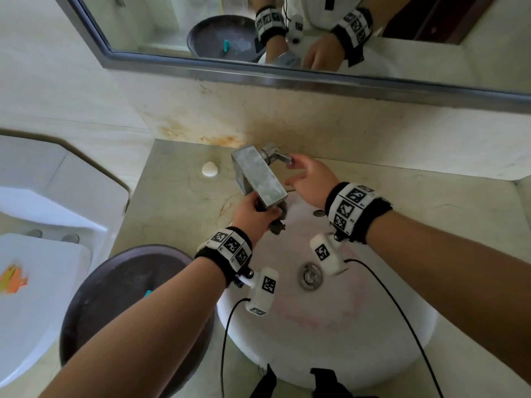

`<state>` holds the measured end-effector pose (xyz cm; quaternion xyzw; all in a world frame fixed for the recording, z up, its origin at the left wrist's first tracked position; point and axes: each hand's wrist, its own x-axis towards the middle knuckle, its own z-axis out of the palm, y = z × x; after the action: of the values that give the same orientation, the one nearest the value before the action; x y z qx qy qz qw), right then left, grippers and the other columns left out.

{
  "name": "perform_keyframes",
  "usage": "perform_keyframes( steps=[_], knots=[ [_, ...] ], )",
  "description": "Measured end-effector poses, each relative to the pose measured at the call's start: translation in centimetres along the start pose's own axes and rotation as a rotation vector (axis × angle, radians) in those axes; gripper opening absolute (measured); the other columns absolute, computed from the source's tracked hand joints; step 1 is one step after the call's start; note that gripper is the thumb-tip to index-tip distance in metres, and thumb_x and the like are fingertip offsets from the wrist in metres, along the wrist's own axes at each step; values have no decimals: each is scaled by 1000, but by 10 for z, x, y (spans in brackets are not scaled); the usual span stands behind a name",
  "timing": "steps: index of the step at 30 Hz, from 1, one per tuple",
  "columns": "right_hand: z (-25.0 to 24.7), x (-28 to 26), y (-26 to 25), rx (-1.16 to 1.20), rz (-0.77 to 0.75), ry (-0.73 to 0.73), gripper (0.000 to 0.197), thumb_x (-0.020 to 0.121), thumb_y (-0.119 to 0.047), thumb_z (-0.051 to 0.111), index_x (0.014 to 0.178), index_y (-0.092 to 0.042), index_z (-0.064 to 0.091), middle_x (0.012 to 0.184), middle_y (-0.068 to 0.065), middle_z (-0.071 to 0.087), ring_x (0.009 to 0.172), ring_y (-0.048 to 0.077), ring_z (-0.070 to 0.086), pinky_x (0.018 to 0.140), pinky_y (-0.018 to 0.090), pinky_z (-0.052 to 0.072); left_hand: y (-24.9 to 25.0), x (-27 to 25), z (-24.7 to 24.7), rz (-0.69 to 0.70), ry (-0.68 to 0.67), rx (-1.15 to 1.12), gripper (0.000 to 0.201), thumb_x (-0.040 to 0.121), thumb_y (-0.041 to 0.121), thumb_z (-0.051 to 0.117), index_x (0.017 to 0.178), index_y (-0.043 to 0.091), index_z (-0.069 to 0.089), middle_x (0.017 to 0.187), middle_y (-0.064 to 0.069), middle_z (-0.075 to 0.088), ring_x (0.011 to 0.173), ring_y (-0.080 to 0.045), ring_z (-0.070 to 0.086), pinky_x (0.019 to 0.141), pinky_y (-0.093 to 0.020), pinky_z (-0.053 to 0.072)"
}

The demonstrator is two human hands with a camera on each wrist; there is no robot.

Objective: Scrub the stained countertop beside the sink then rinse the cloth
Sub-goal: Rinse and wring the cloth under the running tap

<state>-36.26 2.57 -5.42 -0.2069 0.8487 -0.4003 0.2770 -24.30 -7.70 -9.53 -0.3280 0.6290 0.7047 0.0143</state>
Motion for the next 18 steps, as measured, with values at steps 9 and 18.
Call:
perform_keyframes(
  steps=[9, 18],
  knots=[
    [7, -40, 20, 58, 104, -89, 71, 85, -11, 64, 147, -23, 32, 138, -2, 51, 102, 15, 63, 85, 28, 53, 1, -13, -5, -60, 25, 93, 29, 88, 12, 67, 115, 17, 59, 101, -10, 70, 91, -31, 71, 79, -50, 59],
    [34, -110, 31, -147, 155, -192, 110, 73, -28, 80, 150, -12, 3, 129, 6, 55, 109, 22, 61, 89, 28, 48, 10, -52, 33, -40, -148, 357, 32, 96, 22, 55, 125, 10, 53, 112, -15, 64, 104, -31, 63, 92, -46, 54]
  ],
)
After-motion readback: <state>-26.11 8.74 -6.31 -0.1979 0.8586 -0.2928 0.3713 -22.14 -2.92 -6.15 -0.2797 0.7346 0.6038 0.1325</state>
